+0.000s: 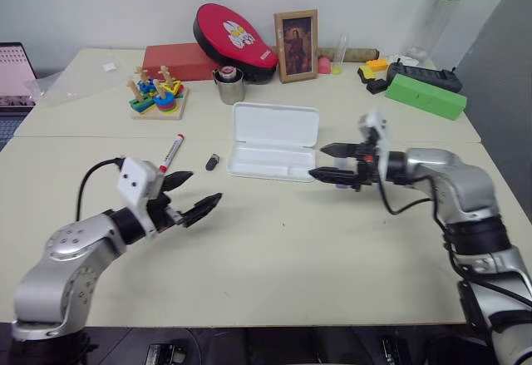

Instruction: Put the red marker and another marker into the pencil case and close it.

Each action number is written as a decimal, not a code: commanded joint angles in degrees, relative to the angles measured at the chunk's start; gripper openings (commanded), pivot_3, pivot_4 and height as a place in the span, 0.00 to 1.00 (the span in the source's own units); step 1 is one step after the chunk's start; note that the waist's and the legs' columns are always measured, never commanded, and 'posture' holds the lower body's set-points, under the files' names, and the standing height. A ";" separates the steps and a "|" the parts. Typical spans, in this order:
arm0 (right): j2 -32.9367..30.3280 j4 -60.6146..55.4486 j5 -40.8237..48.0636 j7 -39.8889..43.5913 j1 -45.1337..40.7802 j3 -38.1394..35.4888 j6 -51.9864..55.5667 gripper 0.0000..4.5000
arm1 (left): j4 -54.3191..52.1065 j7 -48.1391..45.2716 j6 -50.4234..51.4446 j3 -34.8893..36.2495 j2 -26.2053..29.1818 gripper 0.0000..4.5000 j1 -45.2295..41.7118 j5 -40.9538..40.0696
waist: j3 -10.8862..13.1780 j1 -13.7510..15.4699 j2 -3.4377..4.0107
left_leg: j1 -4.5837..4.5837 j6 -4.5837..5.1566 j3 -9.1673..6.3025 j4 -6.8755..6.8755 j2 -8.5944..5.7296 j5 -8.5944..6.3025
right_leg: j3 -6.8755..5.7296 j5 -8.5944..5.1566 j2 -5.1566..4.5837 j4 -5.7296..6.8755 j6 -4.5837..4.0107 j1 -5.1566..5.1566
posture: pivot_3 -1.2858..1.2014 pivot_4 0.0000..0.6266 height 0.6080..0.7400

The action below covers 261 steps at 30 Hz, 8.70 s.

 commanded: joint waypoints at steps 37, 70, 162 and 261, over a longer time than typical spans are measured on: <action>12.08 27.59 -22.40 10.63 -12.21 9.12 -23.43 0.01 | -5.02 7.44 -0.92 -7.26 -6.74 1.00 -6.19 -1.45 | 0.00 -0.18 0.02 | 0.09 -0.02 -0.53 0.16 -0.03 0.02 | -0.36 0.04 0.08 0.43 -0.05 0.20 | 0.52 0.24 1.00; 12.23 -14.13 -0.39 3.72 -0.56 -4.20 1.92 0.78 | 17.17 18.78 -1.01 7.06 1.37 1.00 -6.40 6.22 | 0.01 0.00 0.03 | 0.10 -0.02 -0.67 0.16 -0.01 0.02 | -0.43 0.00 0.15 0.50 -0.09 0.18 | 0.52 0.24 1.00; -7.58 -32.12 11.63 -14.68 16.70 -13.15 3.69 1.00 | 42.68 -32.82 -38.88 -27.76 2.91 0.83 -36.51 26.03 | 0.05 -0.01 0.30 | -0.04 -0.04 -0.70 0.13 0.02 0.08 | -0.44 -0.16 0.24 0.80 -0.26 -0.06 | 0.52 0.24 1.00; 19.96 -7.35 -0.75 0.87 -9.85 -0.90 -7.94 0.99 | 9.88 6.22 0.23 9.52 9.08 1.00 1.46 5.68 | 0.04 -1.42 0.27 | 0.03 0.02 -0.70 -0.04 0.08 0.12 | -0.48 -0.31 0.24 0.88 -0.39 -0.16 | 0.52 0.24 1.00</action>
